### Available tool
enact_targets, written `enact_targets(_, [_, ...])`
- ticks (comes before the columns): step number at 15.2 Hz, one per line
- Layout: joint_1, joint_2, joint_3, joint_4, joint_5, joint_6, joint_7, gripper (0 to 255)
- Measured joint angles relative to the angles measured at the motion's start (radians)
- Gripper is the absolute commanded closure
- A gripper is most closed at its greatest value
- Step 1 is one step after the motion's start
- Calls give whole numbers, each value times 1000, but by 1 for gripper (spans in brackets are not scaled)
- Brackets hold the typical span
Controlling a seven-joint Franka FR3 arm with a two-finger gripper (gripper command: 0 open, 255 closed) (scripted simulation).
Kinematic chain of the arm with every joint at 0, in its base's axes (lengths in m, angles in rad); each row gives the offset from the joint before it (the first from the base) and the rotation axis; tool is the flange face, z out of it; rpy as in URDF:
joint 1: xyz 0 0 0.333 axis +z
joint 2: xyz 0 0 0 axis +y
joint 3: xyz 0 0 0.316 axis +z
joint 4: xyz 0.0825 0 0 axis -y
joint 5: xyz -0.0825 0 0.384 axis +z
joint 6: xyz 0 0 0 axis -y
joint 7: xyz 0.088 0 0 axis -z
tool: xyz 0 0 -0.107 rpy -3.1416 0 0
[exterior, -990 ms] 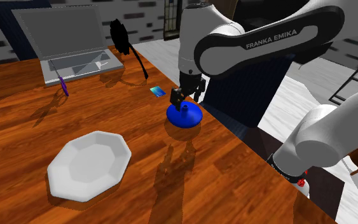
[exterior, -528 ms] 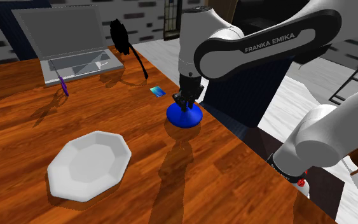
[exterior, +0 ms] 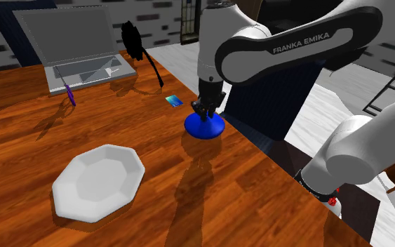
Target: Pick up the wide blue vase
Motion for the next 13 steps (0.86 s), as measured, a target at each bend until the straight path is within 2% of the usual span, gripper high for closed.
enact_targets(13, [-3, -42, -20, 134, 0, -175, -12, 255])
